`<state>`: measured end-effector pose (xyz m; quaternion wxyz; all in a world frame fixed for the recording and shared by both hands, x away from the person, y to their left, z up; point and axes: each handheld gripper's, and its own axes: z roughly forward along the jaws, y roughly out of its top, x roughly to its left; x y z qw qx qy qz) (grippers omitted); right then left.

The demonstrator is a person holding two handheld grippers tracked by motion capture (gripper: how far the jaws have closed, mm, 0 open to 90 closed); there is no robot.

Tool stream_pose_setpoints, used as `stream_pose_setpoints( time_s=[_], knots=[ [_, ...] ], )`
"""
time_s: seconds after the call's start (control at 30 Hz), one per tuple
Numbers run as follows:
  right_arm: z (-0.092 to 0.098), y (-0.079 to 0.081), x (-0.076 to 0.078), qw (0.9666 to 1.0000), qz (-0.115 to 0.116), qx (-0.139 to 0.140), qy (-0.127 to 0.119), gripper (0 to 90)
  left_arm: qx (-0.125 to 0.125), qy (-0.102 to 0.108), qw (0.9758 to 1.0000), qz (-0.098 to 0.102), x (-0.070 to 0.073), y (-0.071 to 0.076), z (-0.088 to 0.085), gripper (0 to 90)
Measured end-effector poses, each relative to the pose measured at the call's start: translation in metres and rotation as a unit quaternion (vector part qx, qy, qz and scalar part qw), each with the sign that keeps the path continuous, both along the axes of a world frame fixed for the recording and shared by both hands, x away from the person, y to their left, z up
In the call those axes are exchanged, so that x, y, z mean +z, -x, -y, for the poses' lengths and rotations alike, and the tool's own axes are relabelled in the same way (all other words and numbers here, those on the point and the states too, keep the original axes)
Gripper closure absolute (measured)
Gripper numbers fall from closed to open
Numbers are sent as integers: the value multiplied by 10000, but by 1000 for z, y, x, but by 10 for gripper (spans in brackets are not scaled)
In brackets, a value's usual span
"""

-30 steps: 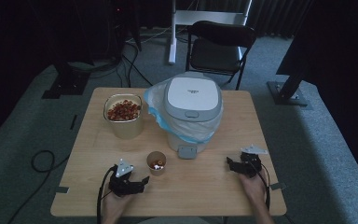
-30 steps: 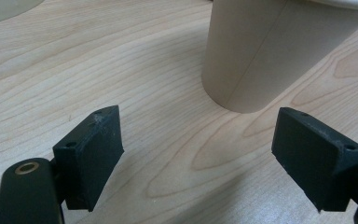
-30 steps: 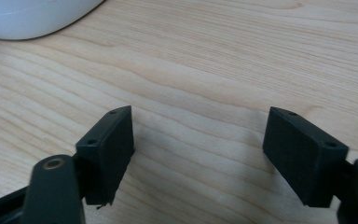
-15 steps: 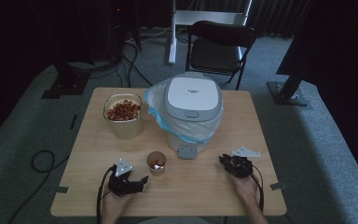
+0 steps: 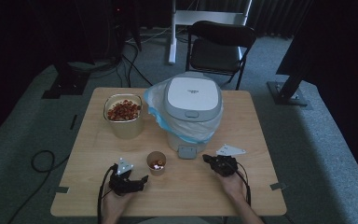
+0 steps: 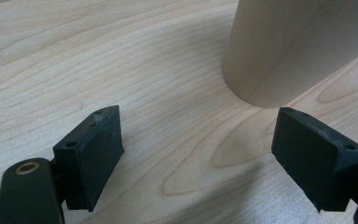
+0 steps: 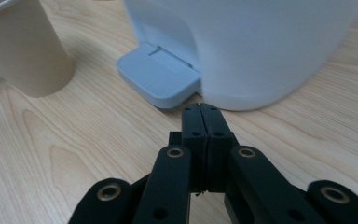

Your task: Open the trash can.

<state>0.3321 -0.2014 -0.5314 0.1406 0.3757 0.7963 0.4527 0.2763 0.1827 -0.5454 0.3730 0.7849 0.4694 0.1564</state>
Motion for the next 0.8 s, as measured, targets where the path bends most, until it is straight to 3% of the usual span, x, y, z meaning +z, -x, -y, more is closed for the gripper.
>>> stream_pose_setpoints(
  time_s=[0.2,0.37,0.7,0.8],
  knots=[
    [-14,-6,4,9999,17,100,9,897,21,-87,10000,20,0,0,1,167],
    [-28,-13,9,9997,51,223,119,896,27,29,10000,-1,0,0,-1,167],
    [-43,-23,4,9996,22,243,171,895,40,-15,10000,16,0,0,1,168],
    [-43,-23,4,9996,27,220,164,888,36,-157,9999,50,0,0,3,168]
  ],
)
